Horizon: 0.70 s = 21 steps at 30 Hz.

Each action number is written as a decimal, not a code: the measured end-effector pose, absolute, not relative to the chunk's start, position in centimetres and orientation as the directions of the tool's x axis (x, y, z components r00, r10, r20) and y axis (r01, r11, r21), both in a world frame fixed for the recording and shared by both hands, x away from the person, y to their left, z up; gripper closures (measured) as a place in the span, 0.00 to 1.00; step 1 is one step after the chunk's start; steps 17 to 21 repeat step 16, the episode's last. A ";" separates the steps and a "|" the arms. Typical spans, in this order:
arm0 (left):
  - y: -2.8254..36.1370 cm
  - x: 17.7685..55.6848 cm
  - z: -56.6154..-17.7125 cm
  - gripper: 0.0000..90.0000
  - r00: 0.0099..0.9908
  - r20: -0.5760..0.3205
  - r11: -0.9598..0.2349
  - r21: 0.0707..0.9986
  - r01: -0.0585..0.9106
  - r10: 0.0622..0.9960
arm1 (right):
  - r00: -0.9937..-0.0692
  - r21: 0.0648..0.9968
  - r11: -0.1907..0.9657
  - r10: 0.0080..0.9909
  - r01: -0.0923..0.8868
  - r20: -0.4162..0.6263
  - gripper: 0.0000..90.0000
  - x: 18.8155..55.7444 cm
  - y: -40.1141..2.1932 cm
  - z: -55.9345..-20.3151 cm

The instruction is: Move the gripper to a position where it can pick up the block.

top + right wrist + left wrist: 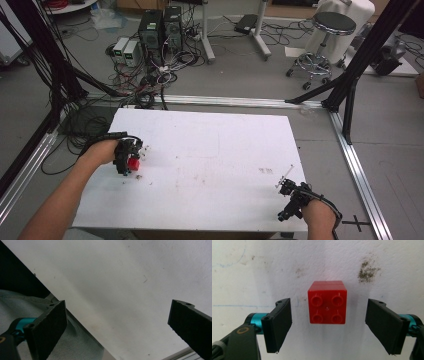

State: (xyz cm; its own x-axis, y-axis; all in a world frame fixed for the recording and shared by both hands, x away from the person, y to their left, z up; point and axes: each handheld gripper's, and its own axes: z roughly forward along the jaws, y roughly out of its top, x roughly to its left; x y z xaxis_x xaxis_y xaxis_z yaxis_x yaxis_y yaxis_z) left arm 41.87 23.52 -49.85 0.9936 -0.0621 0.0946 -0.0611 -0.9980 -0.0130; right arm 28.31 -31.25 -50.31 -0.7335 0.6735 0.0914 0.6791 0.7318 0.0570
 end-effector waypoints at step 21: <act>23.3 42.1 -50.2 0.24 0.994 0.081 -0.997 -0.022 -0.075 -0.077 | -0.735 0.054 0.734 0.671 0.677 0.093 0.02 28.3 -31.0 -50.2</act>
